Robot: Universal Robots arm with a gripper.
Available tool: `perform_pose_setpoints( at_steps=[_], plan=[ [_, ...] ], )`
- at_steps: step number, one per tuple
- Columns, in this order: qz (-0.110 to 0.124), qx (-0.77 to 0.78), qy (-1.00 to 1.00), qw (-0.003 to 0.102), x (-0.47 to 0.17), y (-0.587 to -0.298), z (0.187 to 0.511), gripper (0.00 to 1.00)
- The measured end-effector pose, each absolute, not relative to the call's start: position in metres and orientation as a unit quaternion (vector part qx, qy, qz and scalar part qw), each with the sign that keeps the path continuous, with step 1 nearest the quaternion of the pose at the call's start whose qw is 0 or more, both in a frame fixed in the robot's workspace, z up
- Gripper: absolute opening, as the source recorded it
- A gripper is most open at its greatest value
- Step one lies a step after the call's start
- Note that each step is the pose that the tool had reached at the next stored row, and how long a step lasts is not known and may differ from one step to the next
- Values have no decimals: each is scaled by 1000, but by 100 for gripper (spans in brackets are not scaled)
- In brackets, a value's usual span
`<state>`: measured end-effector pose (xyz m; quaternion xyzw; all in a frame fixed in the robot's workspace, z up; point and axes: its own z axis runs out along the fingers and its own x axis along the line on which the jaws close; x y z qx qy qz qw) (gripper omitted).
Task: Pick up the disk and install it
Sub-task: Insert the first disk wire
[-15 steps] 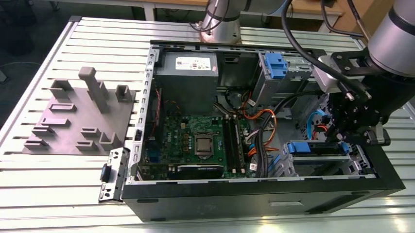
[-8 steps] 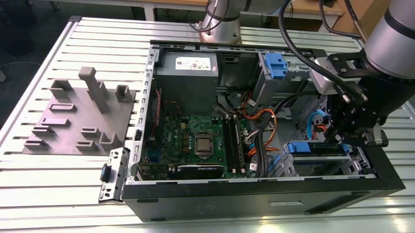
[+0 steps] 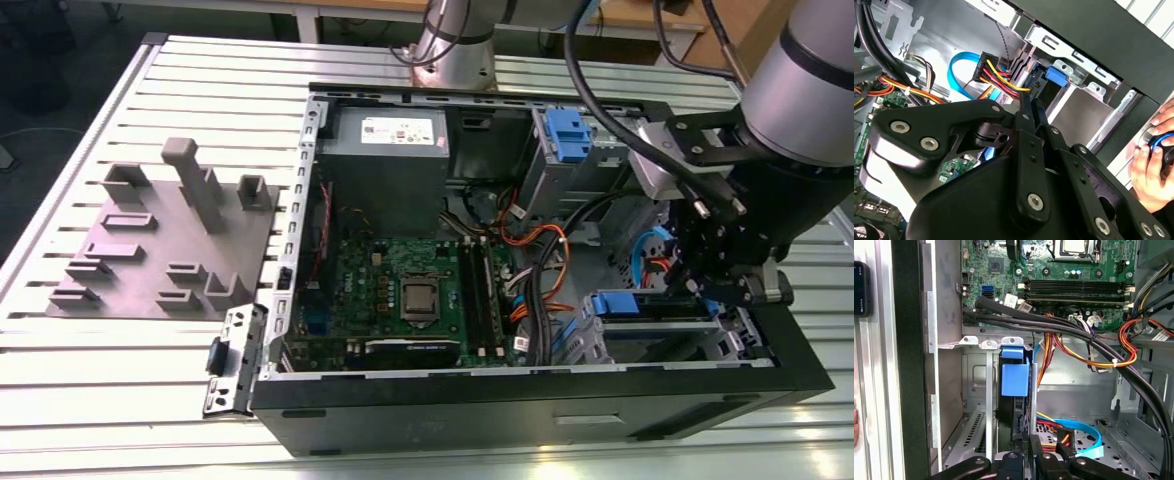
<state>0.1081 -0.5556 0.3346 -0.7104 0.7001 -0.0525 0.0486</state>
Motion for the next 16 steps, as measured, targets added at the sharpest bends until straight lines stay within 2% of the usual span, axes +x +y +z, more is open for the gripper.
perform_pose_setpoints(
  at_steps=[6, 16],
  plan=[
    [-56, -713, 697, 53, 108, -557, 334, 16],
    [-56, -713, 697, 53, 107, -558, 333, 16]
  ],
)
